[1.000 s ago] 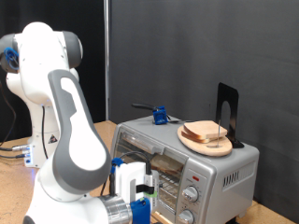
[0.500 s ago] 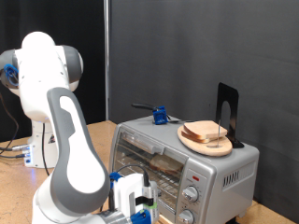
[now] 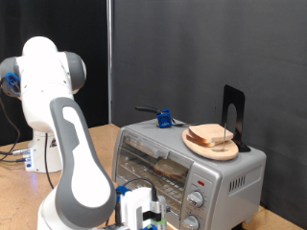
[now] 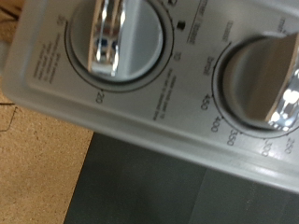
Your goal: Make a piece of toast with the oven
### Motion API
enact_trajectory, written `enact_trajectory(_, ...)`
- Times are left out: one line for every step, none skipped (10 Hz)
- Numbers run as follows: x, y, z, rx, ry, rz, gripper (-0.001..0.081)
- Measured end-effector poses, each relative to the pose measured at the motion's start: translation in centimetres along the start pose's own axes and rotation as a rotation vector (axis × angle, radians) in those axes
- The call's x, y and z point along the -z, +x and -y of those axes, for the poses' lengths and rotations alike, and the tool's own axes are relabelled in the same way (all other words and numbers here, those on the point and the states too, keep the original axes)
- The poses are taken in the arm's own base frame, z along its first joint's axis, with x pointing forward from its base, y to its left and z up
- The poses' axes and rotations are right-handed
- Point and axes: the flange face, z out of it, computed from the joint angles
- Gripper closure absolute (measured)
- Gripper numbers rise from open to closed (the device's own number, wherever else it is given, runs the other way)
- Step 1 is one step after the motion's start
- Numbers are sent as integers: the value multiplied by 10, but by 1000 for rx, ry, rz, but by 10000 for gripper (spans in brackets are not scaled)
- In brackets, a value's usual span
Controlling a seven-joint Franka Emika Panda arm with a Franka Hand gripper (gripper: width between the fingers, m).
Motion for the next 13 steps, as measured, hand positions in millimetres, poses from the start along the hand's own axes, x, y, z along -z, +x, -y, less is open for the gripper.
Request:
enact_trajectory(-8, 2, 1, 2, 3, 2, -2)
enact_trajectory(-16, 3, 3, 4, 2, 5, -2)
enact_trajectory(-24, 4, 4, 6, 0, 10, -2)
enact_trajectory(-32, 4, 5, 10, -1, 19, -2)
enact_trajectory(-40, 5, 8, 13, -1, 28, -2)
enact_trajectory(-44, 4, 9, 15, -1, 32, -2)
enact_trajectory(-45, 4, 8, 18, 2, 32, -2)
enact_trajectory(-45, 4, 8, 22, 9, 32, -2)
enact_trajectory(-46, 4, 7, 23, 16, 31, -2)
enact_trajectory(-48, 4, 6, 22, 18, 35, -2)
enact_trajectory(-59, 3, 6, 20, 20, 49, 92)
enact_trajectory(-60, 3, 6, 22, 19, 50, 92)
enact_trajectory(-60, 4, 3, 20, 15, 37, 272)
